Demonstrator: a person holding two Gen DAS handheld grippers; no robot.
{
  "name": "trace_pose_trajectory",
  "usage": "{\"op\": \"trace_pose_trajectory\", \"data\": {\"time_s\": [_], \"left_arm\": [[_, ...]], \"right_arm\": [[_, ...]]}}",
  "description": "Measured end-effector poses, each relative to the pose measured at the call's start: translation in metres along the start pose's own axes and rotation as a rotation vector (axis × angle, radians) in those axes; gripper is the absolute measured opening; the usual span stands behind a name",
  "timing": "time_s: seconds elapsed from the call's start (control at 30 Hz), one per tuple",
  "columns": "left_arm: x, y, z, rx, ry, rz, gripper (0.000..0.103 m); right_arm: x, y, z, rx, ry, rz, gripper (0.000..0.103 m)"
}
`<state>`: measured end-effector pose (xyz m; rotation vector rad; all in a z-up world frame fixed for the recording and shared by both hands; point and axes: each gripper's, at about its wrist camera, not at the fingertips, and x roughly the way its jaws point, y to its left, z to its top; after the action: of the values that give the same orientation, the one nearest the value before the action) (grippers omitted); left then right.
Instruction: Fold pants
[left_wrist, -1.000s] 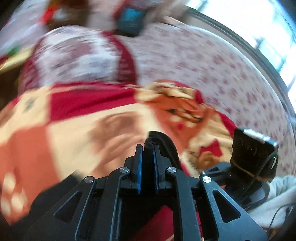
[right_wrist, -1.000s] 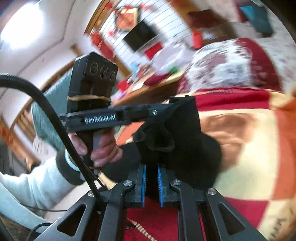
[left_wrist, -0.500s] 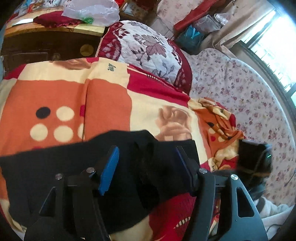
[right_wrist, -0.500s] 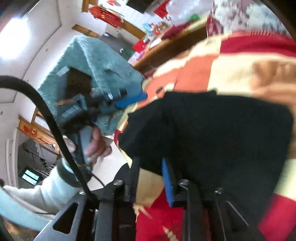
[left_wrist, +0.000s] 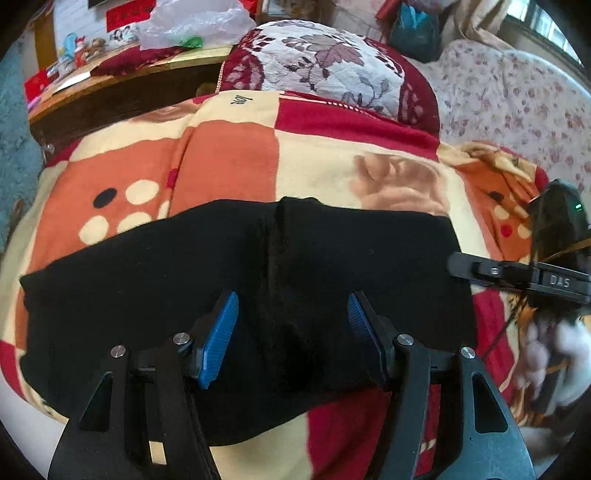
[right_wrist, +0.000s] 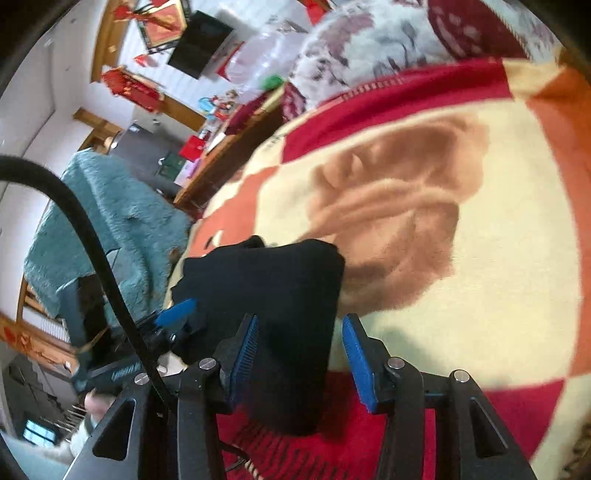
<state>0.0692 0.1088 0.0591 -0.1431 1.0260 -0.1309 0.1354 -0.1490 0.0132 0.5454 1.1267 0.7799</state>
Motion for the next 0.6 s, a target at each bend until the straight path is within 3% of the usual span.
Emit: {"op": "trace_pose_trajectory", "data": {"time_s": [0.07, 0.17, 0.23, 0.3, 0.4, 0.47, 0.53, 0.6], "left_arm": [[0.004, 0.003, 0.000, -0.039, 0.018, -0.029, 0.037], [0.002, 0.006, 0.000, -0.064, 0.044, -0.033, 0.016], [-0.004, 0.004, -0.004, -0.074, 0.055, -0.066, 0.016], [-0.007, -0.001, -0.008, -0.055, 0.039, -0.031, 0.016], [0.004, 0.001, -0.011, -0.082, 0.041, -0.012, 0.016], [0.004, 0.003, -0.011, -0.102, 0.034, -0.020, 0.016], [-0.001, 0.002, -0.012, -0.095, 0.026, -0.019, 0.016], [-0.008, 0.004, -0.013, -0.094, 0.023, -0.001, 0.016]], "right_arm": [[0.005, 0.001, 0.001, 0.000, -0.017, 0.045, 0.030], [0.002, 0.019, 0.002, -0.124, 0.000, -0.043, 0.022], [-0.008, 0.026, 0.000, -0.167, -0.002, -0.099, 0.020], [-0.019, 0.027, -0.003, -0.188, -0.029, -0.137, 0.020], [-0.004, 0.015, -0.002, -0.151, -0.006, -0.188, 0.021], [0.005, 0.011, 0.001, -0.132, -0.013, -0.210, 0.026], [-0.003, 0.010, 0.001, -0.113, -0.012, -0.246, 0.045], [-0.018, 0.016, 0.001, -0.126, -0.033, -0.270, 0.045]]}}
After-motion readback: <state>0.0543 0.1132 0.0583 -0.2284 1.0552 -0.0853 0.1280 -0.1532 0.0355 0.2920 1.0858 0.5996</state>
